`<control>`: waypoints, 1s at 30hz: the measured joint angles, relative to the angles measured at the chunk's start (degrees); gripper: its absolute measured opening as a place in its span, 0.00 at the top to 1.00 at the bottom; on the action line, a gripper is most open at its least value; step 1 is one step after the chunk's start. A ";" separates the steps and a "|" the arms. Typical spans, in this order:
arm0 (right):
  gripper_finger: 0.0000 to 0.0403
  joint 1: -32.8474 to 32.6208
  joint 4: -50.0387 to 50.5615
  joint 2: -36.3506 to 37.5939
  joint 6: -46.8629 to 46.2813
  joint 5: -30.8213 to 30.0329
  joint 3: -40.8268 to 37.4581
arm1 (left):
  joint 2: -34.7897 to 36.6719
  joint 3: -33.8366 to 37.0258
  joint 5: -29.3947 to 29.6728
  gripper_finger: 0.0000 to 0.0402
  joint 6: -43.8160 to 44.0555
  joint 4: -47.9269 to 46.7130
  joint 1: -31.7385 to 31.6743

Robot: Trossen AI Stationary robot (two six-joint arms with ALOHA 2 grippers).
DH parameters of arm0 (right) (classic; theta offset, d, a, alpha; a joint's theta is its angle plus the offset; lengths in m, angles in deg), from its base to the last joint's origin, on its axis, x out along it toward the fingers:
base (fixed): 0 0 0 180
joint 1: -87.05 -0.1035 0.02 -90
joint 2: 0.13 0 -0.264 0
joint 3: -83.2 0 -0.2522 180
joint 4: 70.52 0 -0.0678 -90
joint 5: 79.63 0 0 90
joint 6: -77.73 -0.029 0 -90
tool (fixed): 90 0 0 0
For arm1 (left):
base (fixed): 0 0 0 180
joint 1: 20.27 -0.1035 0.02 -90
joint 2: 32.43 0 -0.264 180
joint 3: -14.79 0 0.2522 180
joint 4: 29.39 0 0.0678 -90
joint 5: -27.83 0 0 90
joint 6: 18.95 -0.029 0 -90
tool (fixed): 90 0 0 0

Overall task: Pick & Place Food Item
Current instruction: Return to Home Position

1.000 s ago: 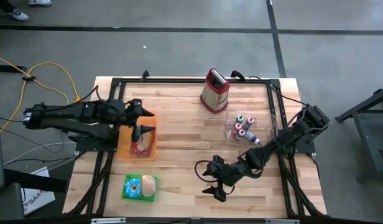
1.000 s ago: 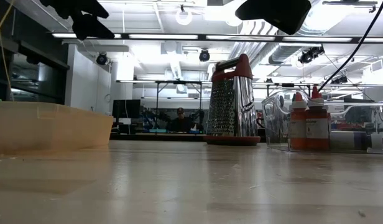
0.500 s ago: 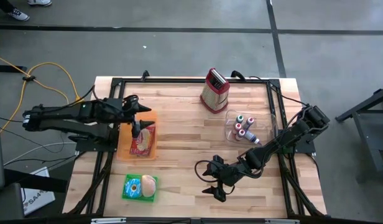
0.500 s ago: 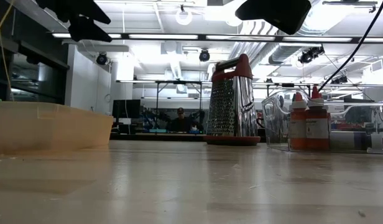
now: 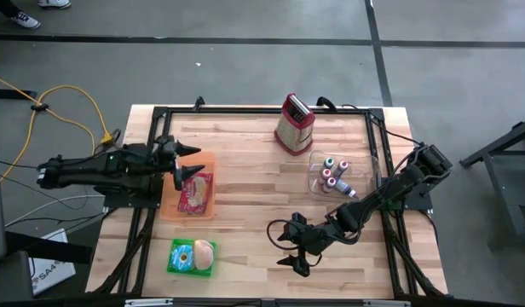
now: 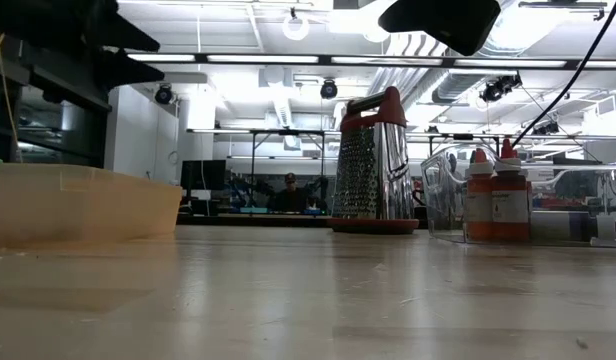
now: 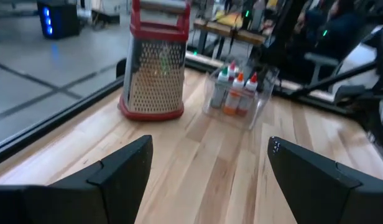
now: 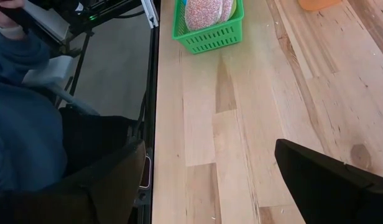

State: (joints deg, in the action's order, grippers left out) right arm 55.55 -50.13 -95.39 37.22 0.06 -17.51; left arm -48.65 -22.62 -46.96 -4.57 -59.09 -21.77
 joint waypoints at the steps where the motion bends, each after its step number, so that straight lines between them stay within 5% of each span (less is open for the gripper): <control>1: 0.14 0.00 -0.01 0.01 0.00 0.00 0.00 | 1.26 1.01 -0.01 0.23 -0.32 1.00 0.00; 16: 0.14 0.00 0.00 0.01 -0.01 0.00 0.00 | 13.82 13.22 -0.11 0.23 -0.23 12.32 0.00; 30: 0.14 0.00 0.00 0.01 -0.01 0.00 -0.01 | 15.74 21.81 0.03 0.23 3.05 25.83 0.01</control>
State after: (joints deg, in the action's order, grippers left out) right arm 55.55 -50.13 -95.37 37.21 0.06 -17.51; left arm -32.92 -0.81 -46.93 -1.52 -33.25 -21.76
